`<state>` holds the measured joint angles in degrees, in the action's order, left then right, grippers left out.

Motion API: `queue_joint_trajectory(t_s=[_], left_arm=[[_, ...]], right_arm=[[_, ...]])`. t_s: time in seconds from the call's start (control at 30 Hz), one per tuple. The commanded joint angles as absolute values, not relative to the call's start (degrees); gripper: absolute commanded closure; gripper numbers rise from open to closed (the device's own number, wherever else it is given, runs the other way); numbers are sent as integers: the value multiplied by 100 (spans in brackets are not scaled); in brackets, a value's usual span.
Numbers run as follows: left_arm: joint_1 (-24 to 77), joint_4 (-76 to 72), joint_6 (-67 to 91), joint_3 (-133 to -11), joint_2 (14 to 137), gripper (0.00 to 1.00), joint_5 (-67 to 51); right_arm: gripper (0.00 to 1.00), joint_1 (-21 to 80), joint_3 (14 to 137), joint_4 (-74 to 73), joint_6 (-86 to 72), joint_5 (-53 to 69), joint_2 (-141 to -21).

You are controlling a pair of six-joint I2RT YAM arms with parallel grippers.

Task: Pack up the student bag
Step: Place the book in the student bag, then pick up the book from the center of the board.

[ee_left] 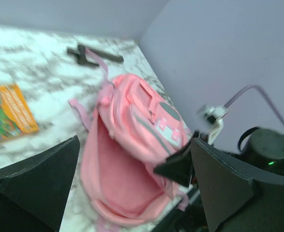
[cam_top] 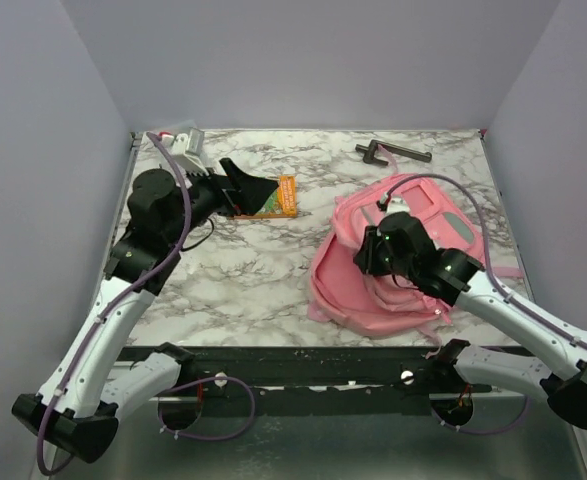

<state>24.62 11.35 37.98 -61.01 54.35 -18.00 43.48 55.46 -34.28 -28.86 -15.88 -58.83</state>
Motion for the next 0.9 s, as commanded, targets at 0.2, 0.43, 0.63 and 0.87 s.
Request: queue_joint_trajectory(t_s=[0.2,0.43,0.63,0.87], left_arm=[[2046,2142,1856,-6632,5662,2,-1136],[1615,1892,2227,-6093,5777,2,-1520],[1408,1834,2381,-6012,5771,2,-1608],[1372,1716,2460,-5942,5792,2,-1883]], right_arm=[[34,4323,5048,-2857,-3555,-382,-6446],[10,4280,6419,-2660,-2915,-1414,-7502],[9,3591,7312,-1318,-3453,-698,-9192],[16,3279,9708,-1300,-3680,-218,-11846]])
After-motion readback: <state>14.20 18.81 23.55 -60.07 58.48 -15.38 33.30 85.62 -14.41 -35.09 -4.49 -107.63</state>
